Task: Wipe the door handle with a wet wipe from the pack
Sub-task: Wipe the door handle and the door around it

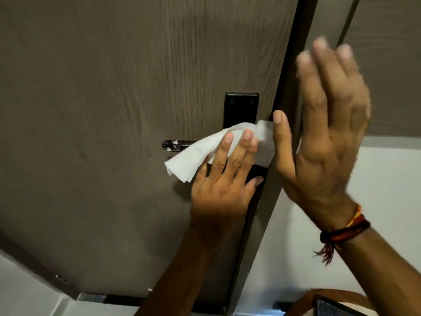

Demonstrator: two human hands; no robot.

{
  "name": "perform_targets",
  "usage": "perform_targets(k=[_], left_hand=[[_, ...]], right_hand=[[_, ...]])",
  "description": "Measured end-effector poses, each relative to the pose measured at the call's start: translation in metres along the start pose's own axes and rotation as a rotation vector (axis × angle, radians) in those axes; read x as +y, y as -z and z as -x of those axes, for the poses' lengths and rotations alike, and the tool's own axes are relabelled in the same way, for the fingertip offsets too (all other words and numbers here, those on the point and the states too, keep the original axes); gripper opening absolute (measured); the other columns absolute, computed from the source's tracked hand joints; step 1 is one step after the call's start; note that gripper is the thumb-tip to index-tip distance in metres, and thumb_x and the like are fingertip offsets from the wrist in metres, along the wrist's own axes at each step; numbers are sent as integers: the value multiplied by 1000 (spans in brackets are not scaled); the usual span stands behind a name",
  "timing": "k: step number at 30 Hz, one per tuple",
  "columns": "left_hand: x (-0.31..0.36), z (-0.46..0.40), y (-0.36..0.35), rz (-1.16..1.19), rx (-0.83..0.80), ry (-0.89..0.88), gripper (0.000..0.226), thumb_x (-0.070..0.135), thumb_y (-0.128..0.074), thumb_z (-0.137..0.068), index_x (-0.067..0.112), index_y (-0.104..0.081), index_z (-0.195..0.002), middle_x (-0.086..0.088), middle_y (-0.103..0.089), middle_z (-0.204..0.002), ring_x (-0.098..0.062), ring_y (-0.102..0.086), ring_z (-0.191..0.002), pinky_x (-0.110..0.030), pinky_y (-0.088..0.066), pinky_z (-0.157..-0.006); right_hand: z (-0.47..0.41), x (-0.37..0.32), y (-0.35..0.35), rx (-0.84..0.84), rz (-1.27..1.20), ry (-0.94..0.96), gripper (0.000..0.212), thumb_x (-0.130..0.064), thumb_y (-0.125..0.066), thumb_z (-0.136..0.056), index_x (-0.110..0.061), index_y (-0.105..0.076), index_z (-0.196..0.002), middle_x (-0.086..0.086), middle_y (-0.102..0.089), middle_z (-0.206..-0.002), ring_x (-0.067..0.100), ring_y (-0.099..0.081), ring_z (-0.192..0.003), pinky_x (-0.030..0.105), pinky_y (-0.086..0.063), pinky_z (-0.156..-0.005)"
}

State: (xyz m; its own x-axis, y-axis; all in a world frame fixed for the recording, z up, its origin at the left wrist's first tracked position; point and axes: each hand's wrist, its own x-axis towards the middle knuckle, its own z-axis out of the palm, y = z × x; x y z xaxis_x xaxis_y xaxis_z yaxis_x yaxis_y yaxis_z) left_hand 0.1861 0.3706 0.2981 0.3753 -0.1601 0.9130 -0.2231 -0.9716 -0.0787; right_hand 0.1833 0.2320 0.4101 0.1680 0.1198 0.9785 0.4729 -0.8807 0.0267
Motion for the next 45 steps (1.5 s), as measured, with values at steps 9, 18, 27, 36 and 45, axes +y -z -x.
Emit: perform_targets(k=[9,18,27,36,45], left_hand=[[-5,-9,-3,-56,7,237,88,62,-46,-103,8,-11,-164,-10,-1,-173,-31,-3,-162,-50,-9,-131],[-31,2,-2,-110,16,157,88,64,-45,-103,11,-10,-165,-5,4,-174,-27,-4,-163,-43,-15,-129],[-32,25,3,-141,-20,17,72,55,-42,-108,20,-16,-165,0,-8,-173,-21,-6,-162,-41,-51,-104],[-16,-2,0,-57,-10,46,76,56,-47,-105,16,-19,-163,-4,-21,-171,-24,-8,-161,-57,-14,-129],[-60,-6,18,189,5,377,87,61,-39,-105,0,-14,-162,-23,-17,-172,-33,-8,-162,-56,-18,-131]], right_hand=[[10,40,-32,8,421,65,72,-45,-40,-104,-9,-19,-163,13,-25,-167,35,-18,-154,59,-11,-127],[12,42,-37,55,455,81,71,-43,-39,-102,-7,-23,-162,13,-30,-166,34,-20,-154,56,-12,-128],[14,42,-41,99,447,85,70,-42,-39,-101,-7,-26,-161,16,-37,-164,37,-24,-153,56,-12,-128],[15,42,-42,124,443,63,70,-41,-35,-100,-6,-28,-160,20,-41,-162,40,-27,-152,56,-13,-128],[15,40,-40,68,423,53,70,-41,-36,-103,-6,-21,-162,19,-34,-165,41,-23,-152,55,-6,-128]])
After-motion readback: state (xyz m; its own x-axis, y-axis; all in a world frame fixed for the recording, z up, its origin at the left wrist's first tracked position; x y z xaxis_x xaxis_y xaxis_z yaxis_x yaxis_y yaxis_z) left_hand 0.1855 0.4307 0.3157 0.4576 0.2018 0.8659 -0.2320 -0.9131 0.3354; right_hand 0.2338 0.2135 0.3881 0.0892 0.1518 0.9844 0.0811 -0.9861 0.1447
